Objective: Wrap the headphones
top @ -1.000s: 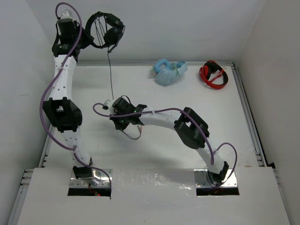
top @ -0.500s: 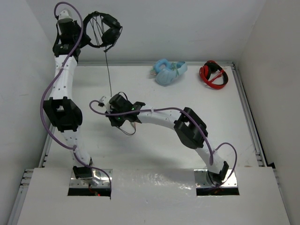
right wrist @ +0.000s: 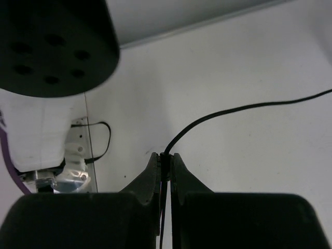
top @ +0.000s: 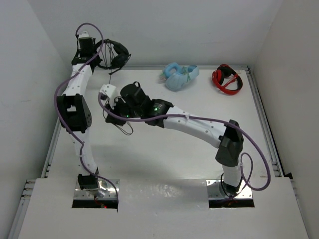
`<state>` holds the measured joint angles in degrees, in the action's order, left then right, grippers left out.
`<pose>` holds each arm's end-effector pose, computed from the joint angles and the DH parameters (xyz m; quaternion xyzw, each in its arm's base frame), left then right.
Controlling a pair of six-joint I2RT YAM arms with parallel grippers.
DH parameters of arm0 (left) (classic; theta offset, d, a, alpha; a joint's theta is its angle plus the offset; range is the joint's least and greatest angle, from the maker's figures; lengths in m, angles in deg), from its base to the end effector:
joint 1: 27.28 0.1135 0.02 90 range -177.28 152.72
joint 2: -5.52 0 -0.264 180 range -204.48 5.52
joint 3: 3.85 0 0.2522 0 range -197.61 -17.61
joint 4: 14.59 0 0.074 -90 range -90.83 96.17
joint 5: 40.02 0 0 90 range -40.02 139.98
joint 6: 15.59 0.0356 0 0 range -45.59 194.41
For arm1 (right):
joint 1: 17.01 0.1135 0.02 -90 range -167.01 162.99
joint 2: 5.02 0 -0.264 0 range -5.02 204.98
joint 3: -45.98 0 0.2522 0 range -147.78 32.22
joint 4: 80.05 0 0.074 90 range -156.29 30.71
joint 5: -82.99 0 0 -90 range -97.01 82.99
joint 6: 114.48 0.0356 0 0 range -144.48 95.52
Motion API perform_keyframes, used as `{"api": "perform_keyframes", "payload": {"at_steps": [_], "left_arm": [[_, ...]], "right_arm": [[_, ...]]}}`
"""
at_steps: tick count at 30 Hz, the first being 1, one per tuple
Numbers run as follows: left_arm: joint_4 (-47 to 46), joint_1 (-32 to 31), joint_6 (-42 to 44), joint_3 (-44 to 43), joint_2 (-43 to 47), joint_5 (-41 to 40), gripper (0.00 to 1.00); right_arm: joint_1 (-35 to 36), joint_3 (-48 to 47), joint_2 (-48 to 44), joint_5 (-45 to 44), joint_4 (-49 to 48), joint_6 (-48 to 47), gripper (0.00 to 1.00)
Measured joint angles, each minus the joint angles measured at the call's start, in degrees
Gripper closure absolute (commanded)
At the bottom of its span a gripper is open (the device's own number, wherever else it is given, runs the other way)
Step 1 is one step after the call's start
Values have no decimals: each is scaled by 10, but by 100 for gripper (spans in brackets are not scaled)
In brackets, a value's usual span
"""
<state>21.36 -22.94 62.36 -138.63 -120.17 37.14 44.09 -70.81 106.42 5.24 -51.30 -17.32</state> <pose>0.5179 0.0472 0.3186 -0.1786 0.8297 0.0601 0.5255 0.2193 0.4129 0.3395 -0.4291 0.7141 0.3801 0.4018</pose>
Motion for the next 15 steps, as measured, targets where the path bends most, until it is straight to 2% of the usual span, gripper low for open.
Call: {"api": "perform_keyframes", "payload": {"at_steps": [8, 15], "left_arm": [[9, -4, -17, 4, -6, 50, 100], [40, -1, -85, -54, -5, 142, 100]], "right_arm": [[-6, 6, -38, -12, -26, -23, 100], [-10, 99, -33, -15, -39, -24, 100]]}}
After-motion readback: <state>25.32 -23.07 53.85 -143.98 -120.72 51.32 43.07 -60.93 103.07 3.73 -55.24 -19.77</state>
